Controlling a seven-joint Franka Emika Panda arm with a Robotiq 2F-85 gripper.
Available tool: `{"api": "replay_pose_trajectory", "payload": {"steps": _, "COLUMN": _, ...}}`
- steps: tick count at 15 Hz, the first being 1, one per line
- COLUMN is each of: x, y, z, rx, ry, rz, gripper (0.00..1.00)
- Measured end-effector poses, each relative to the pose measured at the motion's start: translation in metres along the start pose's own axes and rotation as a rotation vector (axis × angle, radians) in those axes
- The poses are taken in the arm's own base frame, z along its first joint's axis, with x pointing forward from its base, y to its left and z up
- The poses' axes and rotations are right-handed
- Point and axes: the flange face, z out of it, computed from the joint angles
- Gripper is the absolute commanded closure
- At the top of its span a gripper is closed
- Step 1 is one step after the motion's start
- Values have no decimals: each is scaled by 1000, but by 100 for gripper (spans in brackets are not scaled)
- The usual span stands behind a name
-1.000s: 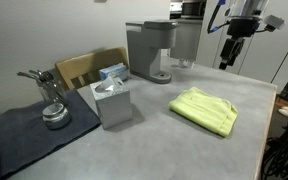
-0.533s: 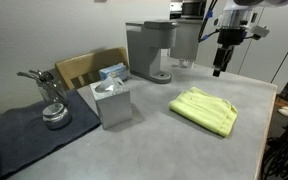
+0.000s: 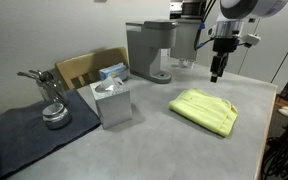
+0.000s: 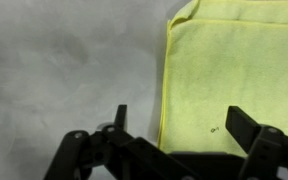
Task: Unfold the towel once
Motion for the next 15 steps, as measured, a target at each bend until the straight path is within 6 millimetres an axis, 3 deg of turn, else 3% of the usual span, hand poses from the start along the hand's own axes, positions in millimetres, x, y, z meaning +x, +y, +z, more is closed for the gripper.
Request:
{"api": "replay_pose_trajectory", "payload": {"steps": 5, "x": 1, "y": 4, "z": 12, "rx": 41, "ry": -48, "rz": -81, "gripper": 0}}
{"api": "replay_pose_trajectory", "payload": {"steps": 15, "x": 9, "y": -7, "z": 11, "rx": 23, "ry": -27, "rz": -113, "gripper": 0}}
